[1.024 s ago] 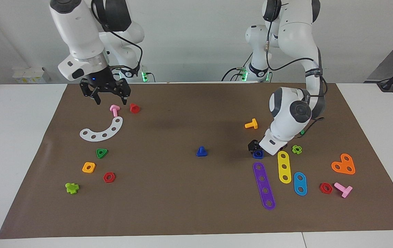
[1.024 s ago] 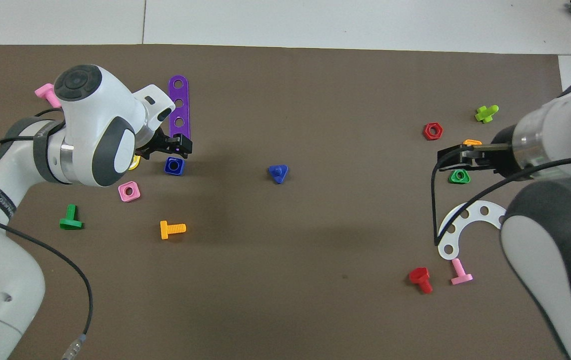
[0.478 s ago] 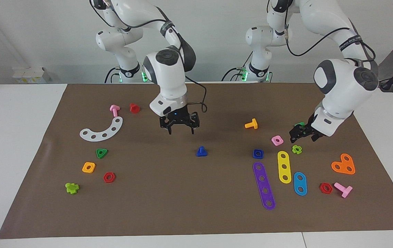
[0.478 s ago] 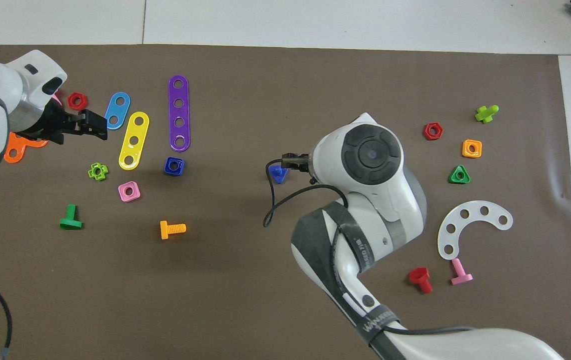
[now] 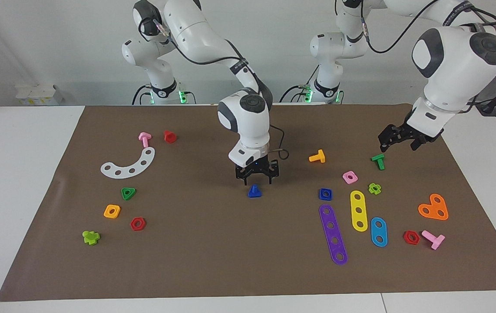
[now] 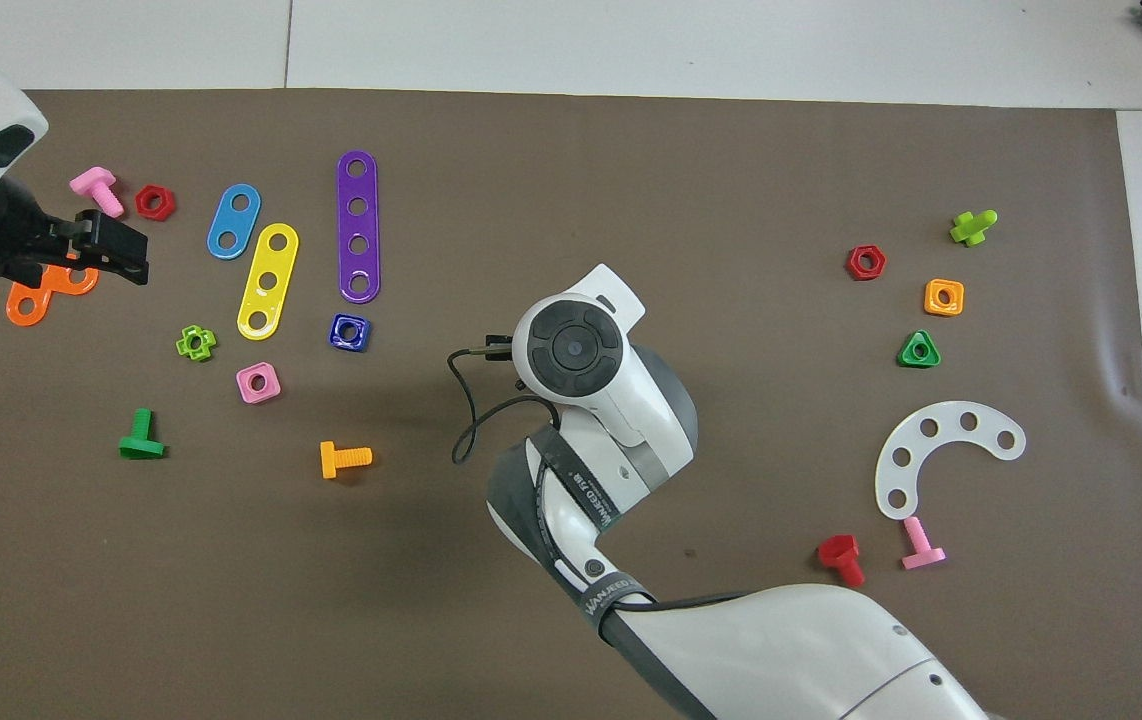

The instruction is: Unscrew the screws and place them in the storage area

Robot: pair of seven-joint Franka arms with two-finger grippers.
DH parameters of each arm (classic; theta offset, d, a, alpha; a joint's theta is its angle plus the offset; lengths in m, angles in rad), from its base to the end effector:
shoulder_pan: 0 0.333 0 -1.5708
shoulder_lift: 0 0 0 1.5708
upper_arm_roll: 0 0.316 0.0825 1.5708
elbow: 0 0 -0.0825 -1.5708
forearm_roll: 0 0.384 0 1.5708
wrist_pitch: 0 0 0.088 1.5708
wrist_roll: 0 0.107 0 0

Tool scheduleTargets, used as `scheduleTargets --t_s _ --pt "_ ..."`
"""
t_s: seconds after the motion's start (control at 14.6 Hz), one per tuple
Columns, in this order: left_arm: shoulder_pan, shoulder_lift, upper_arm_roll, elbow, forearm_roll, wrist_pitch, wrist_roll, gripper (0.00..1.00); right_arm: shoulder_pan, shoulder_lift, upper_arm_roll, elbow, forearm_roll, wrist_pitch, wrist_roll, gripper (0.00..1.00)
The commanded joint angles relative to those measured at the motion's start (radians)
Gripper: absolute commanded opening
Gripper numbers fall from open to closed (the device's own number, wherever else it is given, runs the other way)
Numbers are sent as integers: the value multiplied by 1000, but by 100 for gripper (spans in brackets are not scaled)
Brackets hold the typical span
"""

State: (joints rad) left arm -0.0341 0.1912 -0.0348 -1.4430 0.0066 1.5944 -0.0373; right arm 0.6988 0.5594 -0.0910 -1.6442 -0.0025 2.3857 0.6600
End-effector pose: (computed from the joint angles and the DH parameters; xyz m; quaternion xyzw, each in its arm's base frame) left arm 0.6119 -0.0395 0.5752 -0.9997 0.0157 0.0198 0.0010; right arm 0.5714 0.4078 0.3085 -0.9953 0.0161 -0.0885 0.0349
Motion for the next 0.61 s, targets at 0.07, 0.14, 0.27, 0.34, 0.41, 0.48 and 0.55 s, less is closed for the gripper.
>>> scheduleTargets --t_s 0.07,0.14,0.27,0.34,0.41,0.48,0.55 --pt "-10 -35 -3 3 21 2 -10 100 -15 25 -3 23 -42 21 6 75" --pt "-10 -38 -5 -3 19 18 -10 100 -15 23 -3 20 -45 20 4 71" --pt "-10 -42 -5 -26 19 45 -9 100 -15 23 -3 20 -50 20 6 66" --pt "-9 -47 -5 -43 19 64 -9 100 -16 25 -3 21 -51 21 4 65" --pt "-7 -59 -5 -63 19 85 -9 100 -21 27 -3 26 -63 21 4 60" --pt "-6 -68 -5 -91 19 110 -7 100 -21 27 -3 26 -70 23 6 57" --pt "-4 -82 -5 -120 19 130 -7 100 -21 27 -3 26 -70 20 4 56"
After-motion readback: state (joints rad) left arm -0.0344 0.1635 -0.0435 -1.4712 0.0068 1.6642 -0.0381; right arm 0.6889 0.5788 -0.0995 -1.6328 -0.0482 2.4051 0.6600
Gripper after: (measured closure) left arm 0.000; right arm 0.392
